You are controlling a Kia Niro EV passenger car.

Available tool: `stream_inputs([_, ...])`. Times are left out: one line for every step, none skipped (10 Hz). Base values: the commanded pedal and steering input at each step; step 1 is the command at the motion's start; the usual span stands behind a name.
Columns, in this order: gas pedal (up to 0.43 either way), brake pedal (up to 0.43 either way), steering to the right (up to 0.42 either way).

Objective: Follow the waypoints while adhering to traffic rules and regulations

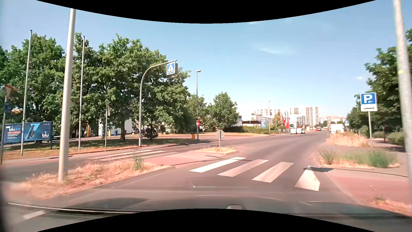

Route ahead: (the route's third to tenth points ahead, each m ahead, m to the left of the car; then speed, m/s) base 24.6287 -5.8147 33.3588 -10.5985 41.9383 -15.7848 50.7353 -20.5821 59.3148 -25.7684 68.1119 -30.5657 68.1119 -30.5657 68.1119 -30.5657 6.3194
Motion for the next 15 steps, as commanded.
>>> stream_inputs([0.130, 0.000, 0.124])
stream_inputs([0.130, 0.000, 0.145])
stream_inputs([0.130, 0.000, 0.156])
stream_inputs([0.130, 0.000, 0.162])
stream_inputs([0.138, 0.000, 0.167])
stream_inputs([0.138, 0.000, 0.171])
stream_inputs([0.138, 0.000, 0.172])
stream_inputs([0.138, 0.000, 0.174])
stream_inputs([0.138, 0.000, 0.175])
stream_inputs([0.138, 0.000, 0.174])
stream_inputs([0.150, 0.000, 0.171])
stream_inputs([0.150, 0.000, 0.168])
stream_inputs([0.150, 0.000, 0.161])
stream_inputs([0.150, 0.000, 0.152])
stream_inputs([0.157, 0.000, 0.143])
